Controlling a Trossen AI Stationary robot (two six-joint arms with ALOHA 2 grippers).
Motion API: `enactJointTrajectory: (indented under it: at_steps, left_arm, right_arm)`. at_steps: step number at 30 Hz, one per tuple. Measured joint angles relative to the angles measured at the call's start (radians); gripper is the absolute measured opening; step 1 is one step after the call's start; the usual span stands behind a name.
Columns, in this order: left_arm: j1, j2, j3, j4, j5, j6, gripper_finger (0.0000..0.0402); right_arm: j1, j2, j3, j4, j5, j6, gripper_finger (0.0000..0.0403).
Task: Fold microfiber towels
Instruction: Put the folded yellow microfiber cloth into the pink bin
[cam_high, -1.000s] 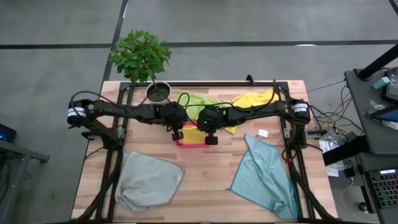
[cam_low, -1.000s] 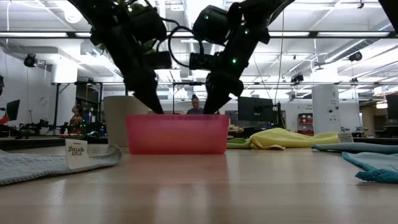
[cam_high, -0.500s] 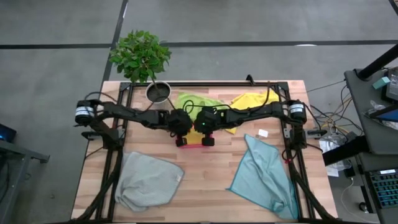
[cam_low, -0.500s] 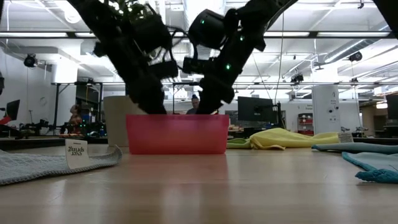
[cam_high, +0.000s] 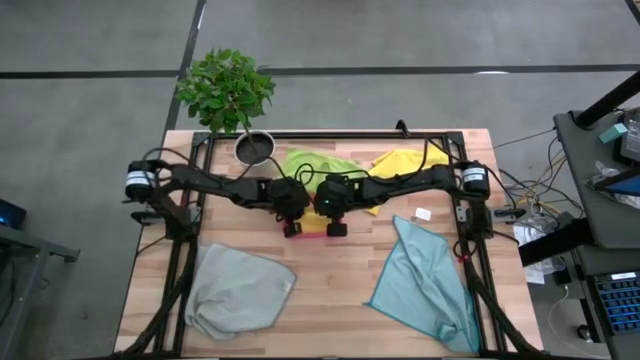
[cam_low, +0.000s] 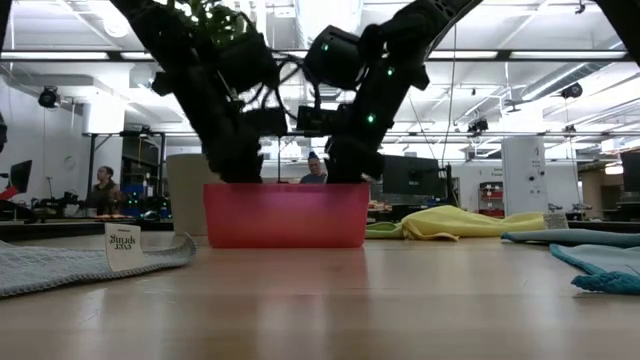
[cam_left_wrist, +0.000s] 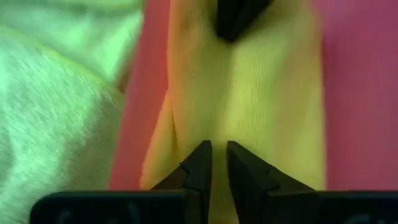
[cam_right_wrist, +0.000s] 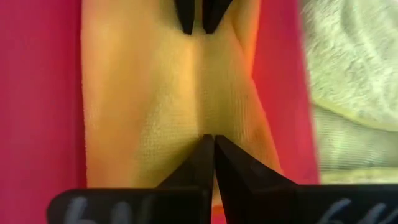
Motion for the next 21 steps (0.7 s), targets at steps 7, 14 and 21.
enactJointTrajectory:
  at_steps: [7, 14, 21]
  left_arm:
    - [0.0, -0.082, 0.0, 0.001, -0.035, 0.023, 0.0035]
    - [0.002, -0.044, -0.004, 0.001, -0.134, 0.03, 0.0035]
    - [0.002, 0.029, -0.005, -0.006, -0.157, 0.011, 0.0035]
  right_arm:
    - [0.009, -0.052, 0.001, -0.012, -0.001, 0.016, 0.0009]
    - [0.023, -0.044, 0.003, 0.025, -0.131, 0.036, 0.0009]
    - [0.021, 0.018, -0.003, -0.018, -0.132, 0.032, 0.0009]
